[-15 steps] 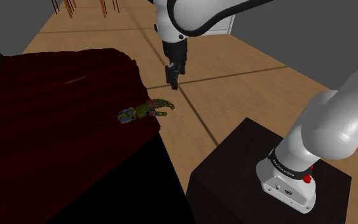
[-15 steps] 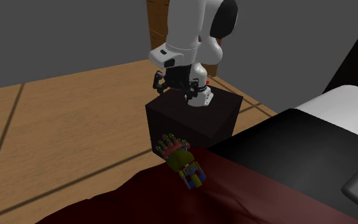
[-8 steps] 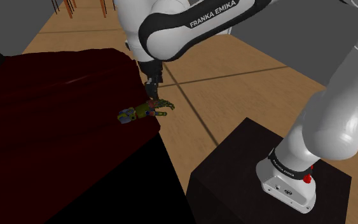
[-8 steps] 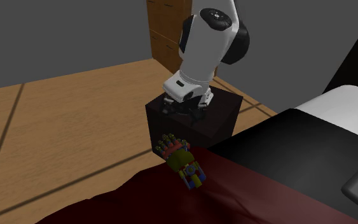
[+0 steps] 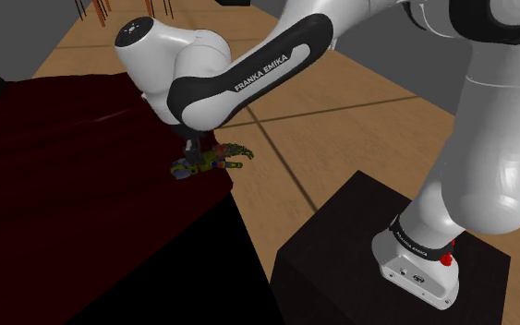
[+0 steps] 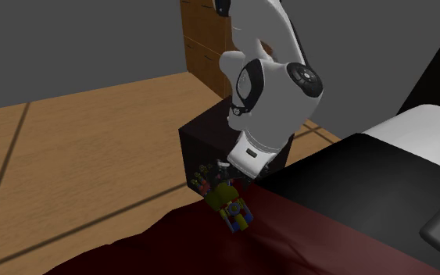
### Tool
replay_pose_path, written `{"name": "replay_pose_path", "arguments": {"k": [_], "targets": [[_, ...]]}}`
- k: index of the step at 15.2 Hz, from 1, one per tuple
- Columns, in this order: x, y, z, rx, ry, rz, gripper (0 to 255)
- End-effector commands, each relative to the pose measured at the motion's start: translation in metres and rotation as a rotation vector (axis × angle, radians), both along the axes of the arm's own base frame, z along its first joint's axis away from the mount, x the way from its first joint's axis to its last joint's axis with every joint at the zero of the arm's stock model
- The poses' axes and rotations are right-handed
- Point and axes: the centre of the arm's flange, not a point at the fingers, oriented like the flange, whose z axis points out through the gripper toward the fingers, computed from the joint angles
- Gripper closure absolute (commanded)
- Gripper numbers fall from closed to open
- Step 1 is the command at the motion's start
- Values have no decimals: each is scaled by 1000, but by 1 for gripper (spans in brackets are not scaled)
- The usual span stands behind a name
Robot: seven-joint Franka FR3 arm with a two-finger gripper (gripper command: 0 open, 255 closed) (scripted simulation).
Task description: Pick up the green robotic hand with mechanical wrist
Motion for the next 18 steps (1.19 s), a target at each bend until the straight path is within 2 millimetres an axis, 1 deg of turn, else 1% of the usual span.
{"name": "replay_pose_path", "arguments": {"k": [1,6,8,9,18], "targets": [[1,5,-12,-5,-2,13,0],[1,5,-39,-5,-2,13,0],[1,5,-42,-5,-2,13,0],[1,5,-42,-5,-2,13,255],[1,5,-42,-5,-2,13,255]]}}
